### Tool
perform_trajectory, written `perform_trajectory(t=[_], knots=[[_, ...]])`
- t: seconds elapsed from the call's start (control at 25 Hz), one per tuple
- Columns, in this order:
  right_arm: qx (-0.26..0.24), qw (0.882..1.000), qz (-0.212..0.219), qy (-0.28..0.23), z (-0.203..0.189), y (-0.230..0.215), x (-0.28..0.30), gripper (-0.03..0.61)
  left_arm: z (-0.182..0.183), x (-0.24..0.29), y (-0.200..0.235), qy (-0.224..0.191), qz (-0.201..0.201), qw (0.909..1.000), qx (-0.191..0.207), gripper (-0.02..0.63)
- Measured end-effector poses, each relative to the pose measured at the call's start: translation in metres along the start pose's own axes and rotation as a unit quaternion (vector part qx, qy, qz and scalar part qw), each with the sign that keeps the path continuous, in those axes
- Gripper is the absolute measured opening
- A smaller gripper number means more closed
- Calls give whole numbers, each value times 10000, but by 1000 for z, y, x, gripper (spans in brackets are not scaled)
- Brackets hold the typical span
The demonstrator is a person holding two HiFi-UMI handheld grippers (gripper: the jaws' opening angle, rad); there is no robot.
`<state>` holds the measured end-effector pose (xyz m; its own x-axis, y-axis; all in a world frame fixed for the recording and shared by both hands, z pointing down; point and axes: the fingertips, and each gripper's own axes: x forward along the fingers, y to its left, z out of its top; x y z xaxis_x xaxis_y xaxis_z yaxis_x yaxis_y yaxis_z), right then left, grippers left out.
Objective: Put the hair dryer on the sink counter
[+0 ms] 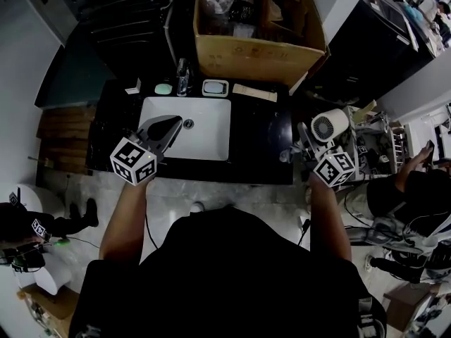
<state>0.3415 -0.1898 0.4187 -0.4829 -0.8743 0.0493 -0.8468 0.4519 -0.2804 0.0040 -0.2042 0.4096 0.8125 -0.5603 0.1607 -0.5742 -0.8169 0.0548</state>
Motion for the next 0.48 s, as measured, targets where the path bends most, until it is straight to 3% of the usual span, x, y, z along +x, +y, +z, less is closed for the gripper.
perform_trajectory(t=[0.48], knots=[[-31,9998,-118,157,-8,-3,7,144,-6,-7,6,25,-7,10000,19,14]])
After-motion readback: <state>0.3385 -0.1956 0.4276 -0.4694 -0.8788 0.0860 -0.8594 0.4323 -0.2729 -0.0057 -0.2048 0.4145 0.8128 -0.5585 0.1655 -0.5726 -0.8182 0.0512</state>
